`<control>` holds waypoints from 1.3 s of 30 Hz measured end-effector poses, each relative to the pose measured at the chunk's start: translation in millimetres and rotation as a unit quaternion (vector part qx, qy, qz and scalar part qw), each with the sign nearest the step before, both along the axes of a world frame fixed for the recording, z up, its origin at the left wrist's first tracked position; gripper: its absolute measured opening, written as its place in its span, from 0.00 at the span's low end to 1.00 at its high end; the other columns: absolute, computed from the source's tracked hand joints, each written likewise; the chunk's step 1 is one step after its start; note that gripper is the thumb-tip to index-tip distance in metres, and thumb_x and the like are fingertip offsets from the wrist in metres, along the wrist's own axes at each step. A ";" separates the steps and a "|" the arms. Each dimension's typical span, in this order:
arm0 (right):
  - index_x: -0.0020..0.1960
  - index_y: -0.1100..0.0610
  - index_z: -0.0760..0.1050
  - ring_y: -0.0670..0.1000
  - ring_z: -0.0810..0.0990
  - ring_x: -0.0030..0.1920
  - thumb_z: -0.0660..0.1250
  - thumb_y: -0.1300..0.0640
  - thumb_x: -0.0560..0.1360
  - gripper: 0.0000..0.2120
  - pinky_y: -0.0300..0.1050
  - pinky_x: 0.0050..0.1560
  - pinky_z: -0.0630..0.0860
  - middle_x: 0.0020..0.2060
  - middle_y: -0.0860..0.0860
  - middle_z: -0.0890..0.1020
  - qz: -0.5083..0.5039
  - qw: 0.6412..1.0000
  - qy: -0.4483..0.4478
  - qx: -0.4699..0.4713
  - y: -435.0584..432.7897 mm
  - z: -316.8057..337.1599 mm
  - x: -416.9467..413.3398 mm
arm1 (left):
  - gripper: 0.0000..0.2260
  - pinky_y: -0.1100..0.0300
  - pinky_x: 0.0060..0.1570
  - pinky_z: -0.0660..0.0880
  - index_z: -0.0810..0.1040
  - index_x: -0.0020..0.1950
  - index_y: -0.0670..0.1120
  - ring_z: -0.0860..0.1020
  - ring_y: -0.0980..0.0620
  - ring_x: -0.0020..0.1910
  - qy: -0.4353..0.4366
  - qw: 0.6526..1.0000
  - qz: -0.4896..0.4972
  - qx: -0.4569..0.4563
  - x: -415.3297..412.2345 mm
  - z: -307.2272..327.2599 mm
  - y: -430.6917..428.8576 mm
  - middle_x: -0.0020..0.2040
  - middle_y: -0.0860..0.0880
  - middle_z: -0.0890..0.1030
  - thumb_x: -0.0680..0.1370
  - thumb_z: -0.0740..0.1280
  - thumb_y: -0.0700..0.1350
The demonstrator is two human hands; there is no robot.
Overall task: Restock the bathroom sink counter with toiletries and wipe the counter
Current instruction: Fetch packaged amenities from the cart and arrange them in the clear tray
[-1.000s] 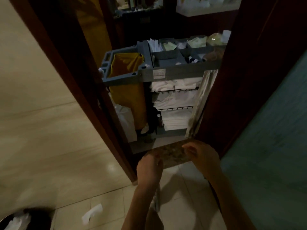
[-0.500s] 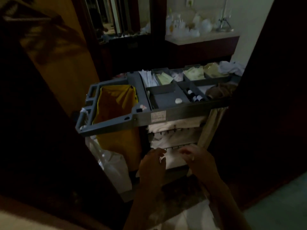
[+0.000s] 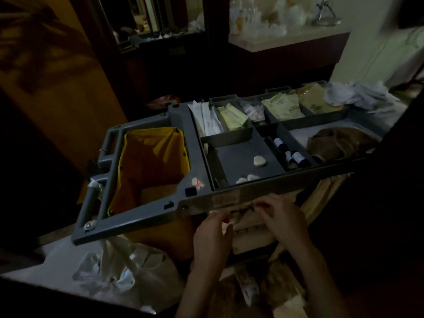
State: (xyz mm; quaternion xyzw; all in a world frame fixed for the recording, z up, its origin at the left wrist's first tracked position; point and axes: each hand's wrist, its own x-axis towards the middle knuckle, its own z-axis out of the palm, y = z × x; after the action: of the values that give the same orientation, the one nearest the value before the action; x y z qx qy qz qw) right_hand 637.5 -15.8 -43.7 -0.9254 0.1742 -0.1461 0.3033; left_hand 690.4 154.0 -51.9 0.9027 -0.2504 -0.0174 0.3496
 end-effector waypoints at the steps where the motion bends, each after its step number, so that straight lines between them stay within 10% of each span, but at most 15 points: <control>1: 0.52 0.50 0.81 0.46 0.79 0.50 0.69 0.57 0.75 0.07 0.39 0.48 0.75 0.49 0.45 0.81 0.005 1.000 -0.005 -0.004 -9.6 2.0 18.5 | 0.09 0.67 0.50 0.74 0.78 0.56 0.52 0.77 0.59 0.52 -0.015 1.000 0.001 -0.004 14.3 5.1 -7.0 0.55 0.55 0.79 0.77 0.66 0.44; 24: 0.50 0.51 0.82 0.48 0.81 0.43 0.71 0.57 0.73 0.06 0.40 0.41 0.75 0.45 0.48 0.83 -0.006 0.998 -0.057 -0.040 -199.6 12.5 279.6 | 0.12 0.54 0.49 0.77 0.80 0.58 0.51 0.80 0.50 0.51 -0.034 0.996 0.081 0.000 263.4 10.6 -183.7 0.53 0.50 0.81 0.76 0.67 0.43; 39: 0.62 0.53 0.74 0.58 0.76 0.56 0.71 0.49 0.73 0.20 0.50 0.45 0.76 0.56 0.55 0.76 -0.077 0.997 -0.003 -0.014 -195.5 -17.8 359.2 | 0.14 0.66 0.48 0.72 0.81 0.59 0.46 0.80 0.50 0.51 -0.019 0.992 0.124 -0.023 315.7 -13.2 -216.4 0.54 0.47 0.82 0.75 0.67 0.35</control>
State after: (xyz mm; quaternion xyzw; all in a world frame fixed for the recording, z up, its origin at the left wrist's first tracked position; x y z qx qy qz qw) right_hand 996.7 -211.3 -61.5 -0.9127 0.2421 -0.1744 0.2790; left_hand 1006.0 -62.4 -65.2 0.9188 -0.1431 0.0490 0.3645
